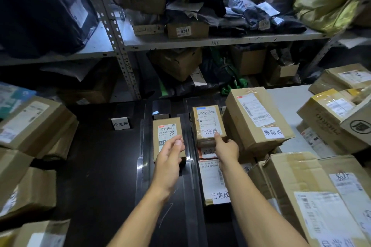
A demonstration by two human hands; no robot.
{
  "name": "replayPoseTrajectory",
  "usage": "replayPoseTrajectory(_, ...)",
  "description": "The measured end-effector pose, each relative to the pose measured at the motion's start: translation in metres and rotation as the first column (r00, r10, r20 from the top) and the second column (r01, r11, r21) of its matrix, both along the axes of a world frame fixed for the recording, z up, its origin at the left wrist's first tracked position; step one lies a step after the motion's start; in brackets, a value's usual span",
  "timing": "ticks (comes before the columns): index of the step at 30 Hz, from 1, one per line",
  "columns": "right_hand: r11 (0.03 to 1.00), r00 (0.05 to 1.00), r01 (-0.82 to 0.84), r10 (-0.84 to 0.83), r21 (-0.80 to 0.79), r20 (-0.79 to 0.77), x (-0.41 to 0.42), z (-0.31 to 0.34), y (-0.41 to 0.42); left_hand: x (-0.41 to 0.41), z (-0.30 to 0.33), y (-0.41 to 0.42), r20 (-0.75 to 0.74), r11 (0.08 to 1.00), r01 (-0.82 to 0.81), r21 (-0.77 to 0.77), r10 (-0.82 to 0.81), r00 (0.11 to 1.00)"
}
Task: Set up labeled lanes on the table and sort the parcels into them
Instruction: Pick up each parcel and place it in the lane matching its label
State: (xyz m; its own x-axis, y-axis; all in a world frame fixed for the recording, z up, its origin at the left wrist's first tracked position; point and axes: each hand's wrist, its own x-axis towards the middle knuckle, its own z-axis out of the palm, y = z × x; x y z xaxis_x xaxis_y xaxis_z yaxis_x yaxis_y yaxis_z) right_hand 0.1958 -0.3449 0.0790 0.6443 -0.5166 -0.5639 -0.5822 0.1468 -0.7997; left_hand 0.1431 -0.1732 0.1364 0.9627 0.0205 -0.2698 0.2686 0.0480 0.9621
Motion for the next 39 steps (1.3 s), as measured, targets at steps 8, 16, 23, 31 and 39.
replayPoseTrajectory(8,0.962,0.934,-0.274,0.265,0.008,0.238,-0.046,0.063,0.064,-0.006,0.040,0.027,0.113,0.998,-0.063,-0.006,0.063,0.992)
replayPoseTrajectory(16,0.800,0.696,-0.590,0.573,-0.109,0.433,-0.060,0.129,0.176,-0.035,0.082,0.120,0.245,0.959,-0.280,0.048,0.260,0.934)
replayPoseTrajectory(23,0.629,0.535,-0.770,0.726,-0.103,0.433,-0.062,0.149,0.291,-0.057,0.097,0.241,0.278,0.872,-0.475,0.114,0.431,0.858)
replayPoseTrajectory(31,0.525,0.506,-0.846,0.735,0.095,0.450,-0.034,0.179,0.436,-0.037,0.125,0.412,0.342,0.697,-0.717,0.026,0.668,0.661)
replayPoseTrajectory(39,0.569,0.556,-0.819,0.755,0.075,0.347,0.056,0.204,0.588,0.035,0.128,0.533,0.308,0.584,-0.812,-0.008,0.774,0.553)
